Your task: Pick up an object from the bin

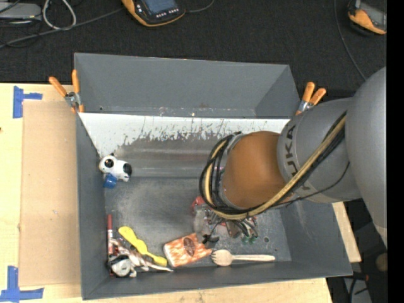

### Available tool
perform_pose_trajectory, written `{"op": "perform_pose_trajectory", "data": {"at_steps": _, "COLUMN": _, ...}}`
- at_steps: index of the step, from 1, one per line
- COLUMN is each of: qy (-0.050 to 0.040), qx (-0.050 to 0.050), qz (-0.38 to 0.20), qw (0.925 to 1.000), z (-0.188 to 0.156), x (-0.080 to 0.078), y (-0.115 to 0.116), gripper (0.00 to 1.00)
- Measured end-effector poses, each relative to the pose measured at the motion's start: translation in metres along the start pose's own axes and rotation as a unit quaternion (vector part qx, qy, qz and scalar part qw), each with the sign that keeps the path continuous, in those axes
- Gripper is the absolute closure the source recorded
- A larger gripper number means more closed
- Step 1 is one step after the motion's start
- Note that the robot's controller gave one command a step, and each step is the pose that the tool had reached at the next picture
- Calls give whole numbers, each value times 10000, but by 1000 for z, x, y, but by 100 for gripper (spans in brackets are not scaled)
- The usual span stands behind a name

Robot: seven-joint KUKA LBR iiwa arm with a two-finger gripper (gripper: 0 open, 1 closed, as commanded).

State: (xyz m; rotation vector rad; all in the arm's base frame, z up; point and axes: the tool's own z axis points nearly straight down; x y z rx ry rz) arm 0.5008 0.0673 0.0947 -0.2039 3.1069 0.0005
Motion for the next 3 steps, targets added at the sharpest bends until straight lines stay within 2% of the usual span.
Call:
{"op": "perform_pose_trajectory", "data": {"at_steps": 1, "qy": 0, "qx": 0, "qz": -6, "qw": 10000, "z": 0, "x": 0, "y": 0, "gripper": 0}}
{"op": "perform_pose_trajectory", "data": {"at_steps": 2, "qy": 0, "qx": 0, "qz": -7, "qw": 10000, "z": 0, "x": 0, "y": 0, "gripper": 0}}
{"op": "perform_pose_trajectory", "data": {"at_steps": 3, "qy": 12, "qx": 0, "qz": -337, "qw": 9994, "z": 17, "x": 8, "y": 14, "gripper": 0}}
